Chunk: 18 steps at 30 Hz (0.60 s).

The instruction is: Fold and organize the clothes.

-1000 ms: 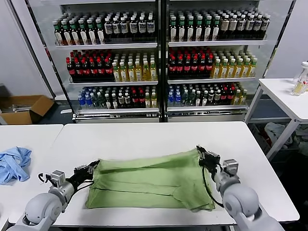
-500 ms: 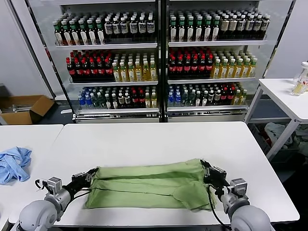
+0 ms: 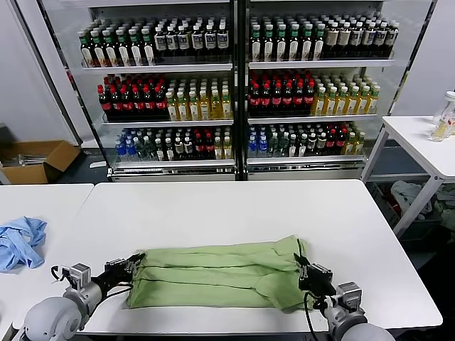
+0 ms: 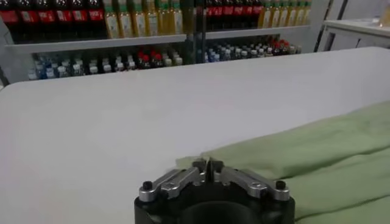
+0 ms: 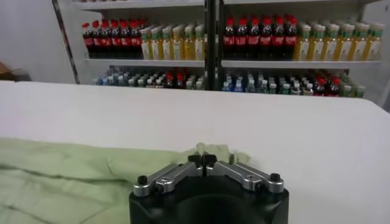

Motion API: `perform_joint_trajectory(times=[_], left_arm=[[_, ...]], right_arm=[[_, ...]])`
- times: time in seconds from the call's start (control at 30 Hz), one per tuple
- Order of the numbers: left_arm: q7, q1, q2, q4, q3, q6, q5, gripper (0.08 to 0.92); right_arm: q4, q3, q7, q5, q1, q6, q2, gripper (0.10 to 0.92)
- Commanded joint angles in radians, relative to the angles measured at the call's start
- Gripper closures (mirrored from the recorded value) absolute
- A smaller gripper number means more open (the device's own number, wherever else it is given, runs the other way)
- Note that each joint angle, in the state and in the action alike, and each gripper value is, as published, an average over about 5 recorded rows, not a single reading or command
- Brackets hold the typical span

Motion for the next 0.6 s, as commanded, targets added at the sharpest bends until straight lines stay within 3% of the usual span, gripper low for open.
perform_joint_trajectory(times=[0.03,0.3,0.47,0.6], left_arm=[[-0.042,0.013,-0.012,-0.029,-0.015,-0.009,0.039,0.794],[-0.263,0.073,-0.075,-0.155,-0.021,-0.027,0.041,0.569],[-0.462,0.124,-0.171,-0.224,0.04,0.014,0.066,0.404],[-0.57,0.134,-0.243,-0.219,0.072,0.025,0.094,0.283]], right_arm=[[0.024,0.014,0.007,-0.042,-0.037,0.003,0.003,0.872],[0.075,0.095,0.013,-0.065,-0.052,0.012,0.018,0.638],[0.073,0.103,0.016,-0.099,-0.055,0.02,0.033,0.499],[0.069,0.093,0.018,-0.118,-0.057,0.023,0.04,0.387]])
